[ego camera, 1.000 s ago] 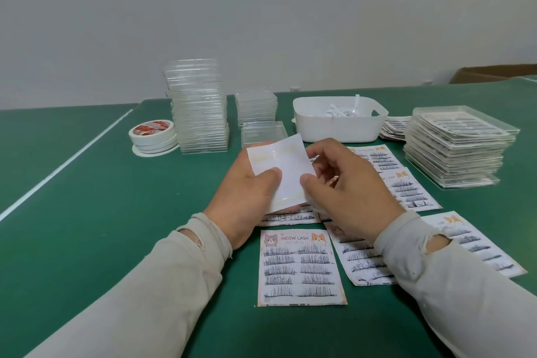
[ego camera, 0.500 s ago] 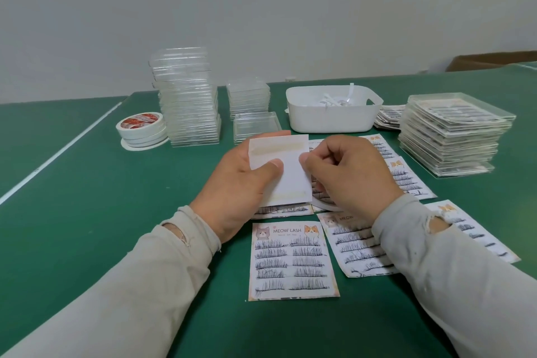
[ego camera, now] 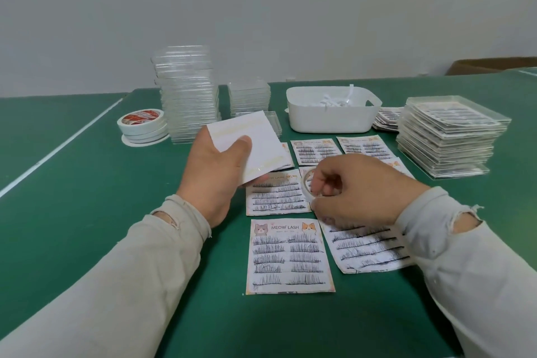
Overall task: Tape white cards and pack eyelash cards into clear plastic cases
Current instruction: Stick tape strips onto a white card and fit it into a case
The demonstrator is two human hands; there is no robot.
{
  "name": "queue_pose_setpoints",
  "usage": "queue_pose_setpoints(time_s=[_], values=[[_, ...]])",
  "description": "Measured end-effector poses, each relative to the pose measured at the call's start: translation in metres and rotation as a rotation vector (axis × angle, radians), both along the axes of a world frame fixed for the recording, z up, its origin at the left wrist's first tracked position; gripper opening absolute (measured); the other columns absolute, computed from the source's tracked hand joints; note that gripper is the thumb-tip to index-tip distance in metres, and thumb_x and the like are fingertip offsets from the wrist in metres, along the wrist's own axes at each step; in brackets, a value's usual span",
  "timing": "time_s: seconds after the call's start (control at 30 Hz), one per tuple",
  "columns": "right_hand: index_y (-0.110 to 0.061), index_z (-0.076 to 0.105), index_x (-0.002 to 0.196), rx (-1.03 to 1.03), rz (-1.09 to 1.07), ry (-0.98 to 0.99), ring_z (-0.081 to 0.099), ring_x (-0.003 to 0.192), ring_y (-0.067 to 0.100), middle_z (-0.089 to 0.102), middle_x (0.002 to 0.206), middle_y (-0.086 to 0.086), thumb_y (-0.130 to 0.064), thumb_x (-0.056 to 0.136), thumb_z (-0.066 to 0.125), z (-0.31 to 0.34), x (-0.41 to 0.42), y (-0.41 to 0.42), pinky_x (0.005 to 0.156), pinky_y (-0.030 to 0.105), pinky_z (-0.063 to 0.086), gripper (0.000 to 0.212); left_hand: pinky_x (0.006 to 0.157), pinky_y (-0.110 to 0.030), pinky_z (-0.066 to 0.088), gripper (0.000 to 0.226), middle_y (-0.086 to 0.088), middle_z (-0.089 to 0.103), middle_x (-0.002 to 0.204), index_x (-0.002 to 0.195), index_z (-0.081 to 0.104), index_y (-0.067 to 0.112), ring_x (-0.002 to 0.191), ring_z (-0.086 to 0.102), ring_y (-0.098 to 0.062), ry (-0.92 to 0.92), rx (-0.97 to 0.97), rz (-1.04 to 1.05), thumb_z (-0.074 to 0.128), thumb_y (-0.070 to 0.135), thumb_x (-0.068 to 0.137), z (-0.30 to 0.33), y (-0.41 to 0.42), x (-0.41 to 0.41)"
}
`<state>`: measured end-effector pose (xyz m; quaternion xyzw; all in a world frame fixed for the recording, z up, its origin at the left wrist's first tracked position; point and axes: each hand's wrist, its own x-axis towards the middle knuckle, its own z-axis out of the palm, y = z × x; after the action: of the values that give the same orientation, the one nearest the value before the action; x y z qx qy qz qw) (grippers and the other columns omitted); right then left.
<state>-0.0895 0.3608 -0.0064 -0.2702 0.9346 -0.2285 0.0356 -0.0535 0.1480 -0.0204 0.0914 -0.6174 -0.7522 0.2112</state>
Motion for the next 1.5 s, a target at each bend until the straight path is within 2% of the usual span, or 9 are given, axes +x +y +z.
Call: queue_pose_setpoints(time_s=[0.27,0.4,0.57,0.67,0.77,0.9,1.03,1.3,1.5], values=[[-0.027,0.065,0.073,0.058,-0.003,0.019,0.059,0.064,0.002,0.067,0.070,-0.013,-0.031,0.077,0.073,0.008,0.002,0.002,0.060,0.020,0.044,0.009,0.056,-0.033,0.060,0.028,0.003,0.064,0.119,0.120,0.051,0.022,0.095,0.072,-0.020,-0.004,-0.012,0.015,0.058,0.006,0.099,0.001,0.000,0.001],[-0.031,0.063,0.077,-0.213,-0.080,0.177,0.063,0.073,0.009,0.067,0.075,-0.012,-0.045,0.075,0.058,0.012,0.001,0.006,0.070,0.034,0.053,0.014,0.060,-0.035,0.062,0.044,0.008,0.063,0.116,0.126,0.048,0.023,0.089,0.072,-0.015,0.025,-0.059,0.022,0.049,-0.008,0.094,0.003,-0.003,0.001],[-0.029,0.067,0.091,-0.561,-0.081,0.271,0.062,0.070,0.015,0.067,0.076,-0.011,-0.024,0.093,0.063,0.008,-0.003,0.004,0.068,0.037,0.055,0.007,0.062,-0.032,0.061,0.043,0.010,0.065,0.118,0.126,0.048,0.025,0.091,0.071,-0.012,0.033,-0.180,0.070,0.052,-0.004,0.094,-0.001,-0.005,-0.002],[-0.021,0.068,0.092,-0.870,-0.048,0.072,0.054,0.051,0.013,0.065,0.068,-0.004,-0.008,0.097,0.062,0.012,-0.002,0.001,0.052,0.027,0.047,0.016,0.073,-0.039,0.062,0.067,0.008,0.064,0.126,0.145,0.032,0.036,0.103,0.070,-0.019,0.074,-0.265,0.067,0.053,-0.002,0.094,-0.001,-0.004,0.002],[-0.010,0.067,0.090,-1.105,0.010,-0.392,0.038,0.040,0.012,0.060,0.062,0.006,0.000,0.097,0.056,0.014,0.001,-0.003,0.037,0.022,0.035,0.017,0.067,-0.038,0.061,0.062,0.007,0.065,0.124,0.126,0.051,0.046,0.089,0.069,-0.012,0.133,-0.441,-0.020,0.051,-0.006,0.092,0.001,0.002,0.008],[-0.005,0.064,0.092,-1.024,0.038,-0.680,0.031,0.037,0.008,0.057,0.062,0.008,0.000,0.097,0.054,0.008,0.004,-0.010,0.034,0.016,0.023,0.012,0.062,-0.013,0.048,0.031,0.021,0.071,0.080,0.084,0.073,0.029,0.064,0.058,0.001,0.124,-0.625,-0.111,0.051,0.008,0.082,0.007,0.018,0.019],[-0.005,0.066,0.091,-0.950,0.041,-0.668,0.028,0.036,0.008,0.060,0.064,0.009,0.000,0.097,0.056,0.003,0.005,-0.014,0.034,0.014,0.021,0.012,0.073,-0.024,0.052,0.023,0.003,0.073,0.078,0.080,0.077,0.014,0.076,0.065,-0.012,0.168,-0.621,-0.152,0.058,0.026,0.088,0.006,0.023,0.021],[-0.005,0.075,0.091,-0.871,0.062,-0.563,0.041,0.037,0.007,0.071,0.073,0.013,-0.013,0.092,0.070,0.006,0.004,-0.008,0.034,0.017,0.034,0.010,0.072,-0.024,0.049,0.021,0.011,0.070,0.070,0.072,0.073,0.016,0.068,0.060,-0.004,0.104,-0.477,-0.034,0.071,0.017,0.093,0.000,0.020,0.009],[-0.007,0.076,0.086,-0.785,0.013,-0.559,0.029,0.032,0.010,0.051,0.053,0.005,-0.024,0.091,0.071,0.010,0.001,0.000,0.035,0.017,0.026,0.018,0.076,-0.032,0.051,0.018,0.011,0.073,0.077,0.074,0.074,0.024,0.075,0.063,-0.007,0.106,-0.427,-0.044,0.069,0.030,0.090,0.000,0.017,0.010]])
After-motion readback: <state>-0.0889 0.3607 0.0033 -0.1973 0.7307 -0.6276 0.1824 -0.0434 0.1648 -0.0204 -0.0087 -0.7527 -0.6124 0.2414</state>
